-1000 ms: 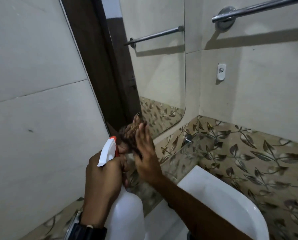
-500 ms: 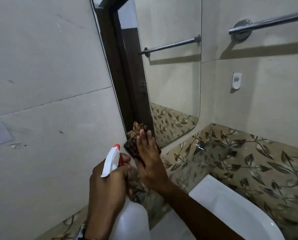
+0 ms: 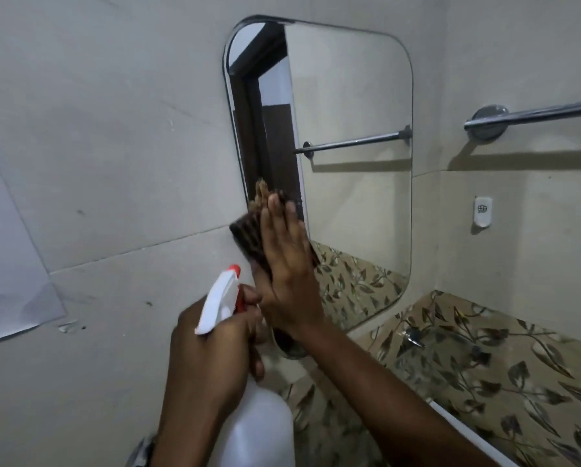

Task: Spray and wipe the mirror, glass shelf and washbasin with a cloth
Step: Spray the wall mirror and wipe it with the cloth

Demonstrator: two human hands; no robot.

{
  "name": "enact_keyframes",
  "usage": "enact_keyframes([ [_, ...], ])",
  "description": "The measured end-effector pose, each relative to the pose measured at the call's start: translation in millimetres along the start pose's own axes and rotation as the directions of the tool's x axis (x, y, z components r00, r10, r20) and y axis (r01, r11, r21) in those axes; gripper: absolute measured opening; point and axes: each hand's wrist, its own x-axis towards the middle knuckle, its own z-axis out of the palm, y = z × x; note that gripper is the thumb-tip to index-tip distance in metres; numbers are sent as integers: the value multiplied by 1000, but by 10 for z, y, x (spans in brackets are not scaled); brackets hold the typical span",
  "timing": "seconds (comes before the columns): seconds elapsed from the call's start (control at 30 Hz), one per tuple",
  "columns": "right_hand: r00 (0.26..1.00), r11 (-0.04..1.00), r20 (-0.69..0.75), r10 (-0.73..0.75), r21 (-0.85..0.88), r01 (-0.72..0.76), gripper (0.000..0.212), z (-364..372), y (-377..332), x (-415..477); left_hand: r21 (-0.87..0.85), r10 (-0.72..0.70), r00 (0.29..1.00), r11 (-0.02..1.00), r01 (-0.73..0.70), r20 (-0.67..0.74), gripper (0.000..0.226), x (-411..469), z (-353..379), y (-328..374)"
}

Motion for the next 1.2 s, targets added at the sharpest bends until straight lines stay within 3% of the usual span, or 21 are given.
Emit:
enact_keyframes([
  [0.27,987,999,-153,-46,6,47,69,-209,-271,1747,35,233,971,972,-232,-51,43,435,-18,899],
  [0.63,985,991,-114,-126,-50,121,65,-485,-34,1933,59,311,950,949,-310,-25,39,597,38,1234],
  [0.73,976,999,-217,-20,-45,10,67,-665,372,1959,58,314,949,948,-312,-35,40,604,45,1218],
  [0.9,908,946,-269,321,51,-320,63,-1093,1421,1991,82,321,947,943,-323,28,36,559,154,1208],
  [0.97,905,933,-234,355,29,-358,62,-1229,1635,1967,50,309,948,948,-313,70,36,491,107,1226],
  [1.03,913,938,-218,343,23,-347,60,-1264,1716,1957,82,321,947,944,-321,15,35,416,5,1194],
  [1.13,910,935,-220,351,25,-354,60,-1244,1695,1971,75,249,947,960,-269,205,25,824,522,1083],
  [1.17,911,934,-212,354,28,-357,60,-1240,1702,1969,31,300,923,948,-316,242,38,1226,773,856],
  [1.2,911,933,-208,356,29,-358,61,-1244,1710,1954,-72,408,902,913,-402,139,73,1797,1312,439],
])
